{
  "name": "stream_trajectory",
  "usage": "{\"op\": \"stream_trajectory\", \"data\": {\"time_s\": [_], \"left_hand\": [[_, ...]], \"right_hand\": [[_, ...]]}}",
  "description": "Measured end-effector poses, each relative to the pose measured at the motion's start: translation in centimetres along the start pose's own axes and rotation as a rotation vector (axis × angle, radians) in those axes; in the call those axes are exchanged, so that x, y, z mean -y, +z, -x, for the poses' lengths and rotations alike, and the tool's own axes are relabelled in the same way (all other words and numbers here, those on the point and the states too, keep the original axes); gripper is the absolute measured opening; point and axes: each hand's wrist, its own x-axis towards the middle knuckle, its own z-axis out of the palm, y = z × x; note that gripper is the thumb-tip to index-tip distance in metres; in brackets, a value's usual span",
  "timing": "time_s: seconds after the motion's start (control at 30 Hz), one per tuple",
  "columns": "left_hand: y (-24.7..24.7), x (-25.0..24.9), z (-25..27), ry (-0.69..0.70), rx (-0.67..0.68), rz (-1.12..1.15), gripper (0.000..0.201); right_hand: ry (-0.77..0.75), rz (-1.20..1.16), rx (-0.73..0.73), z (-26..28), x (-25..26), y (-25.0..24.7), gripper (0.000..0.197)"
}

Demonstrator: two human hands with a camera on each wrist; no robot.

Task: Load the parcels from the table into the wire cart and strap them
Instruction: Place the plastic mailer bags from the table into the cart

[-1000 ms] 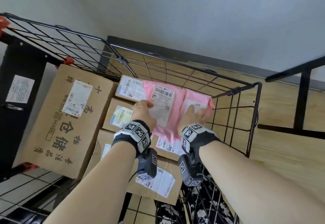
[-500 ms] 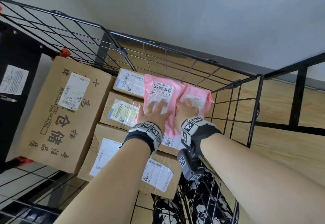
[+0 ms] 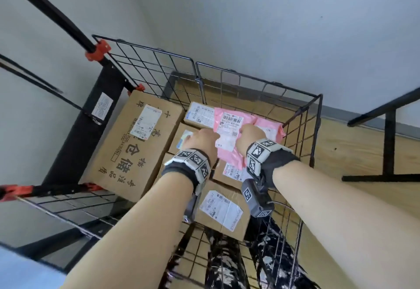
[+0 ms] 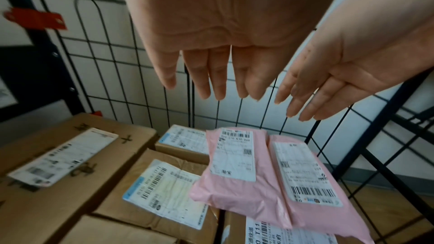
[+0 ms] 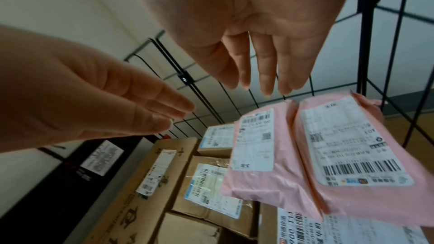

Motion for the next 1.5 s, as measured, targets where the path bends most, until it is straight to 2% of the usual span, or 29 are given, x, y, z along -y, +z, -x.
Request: {"op": "stream_trajectory", "data": {"time_s": [0.07,0.3,0.4,0.47,0.57,0.67,0.8,1.07,1.2,1.4,1.5], "left_hand": [[-1.1,0.6,2.8,-0.037,-0.045,0.044,0.041],[-3.3,2.8,12.4,-0.145,-0.202,0.147,0.040],[-3.8,3.3,17.1,-0.252,-0.264,0.207,0.043],[-3.4,3.4,20.5,-0.316,-0.320,0.230,0.046],[-2.0,3.0,25.3,-0.411,-0.355,0.257,0.052],[-0.1,2.8,30.3,-0.531,-0.417,0.345,0.047],[2.8,3.6,37.7,-0.676,-0.547,0.452,0.036],[10.7,7.8,51.9,-0.981,-0.621,0.627,0.046],[15.8,9.8,58.9,-1.092,-0.648,0.652,0.044],[24.5,14.2,70.2,-1.190,-0.668,0.675,0.043],[27.1,15.1,73.4,-1.209,-0.693,0.670,0.036]], "right_hand": [[-0.053,0.042,-0.020,2.5,0.7,-0.6,0.031],[-0.185,0.128,-0.058,11.0,3.8,-1.6,0.033],[-0.312,0.161,-0.085,14.1,4.9,-1.3,0.038],[-0.429,0.157,-0.098,16.5,5.6,-1.6,0.030],[-0.566,0.221,-0.121,20.0,5.7,-1.7,0.029],[-0.682,0.288,-0.094,23.2,5.8,-0.2,0.026],[-0.849,0.342,-0.044,28.7,7.0,3.1,0.026],[-1.149,0.401,0.060,41.0,10.2,10.9,0.026],[-1.232,0.414,0.095,47.3,11.2,16.8,0.027],[-1.295,0.475,0.203,57.2,11.6,29.2,0.027],[-1.290,0.522,0.235,59.7,11.2,33.4,0.028]]}}
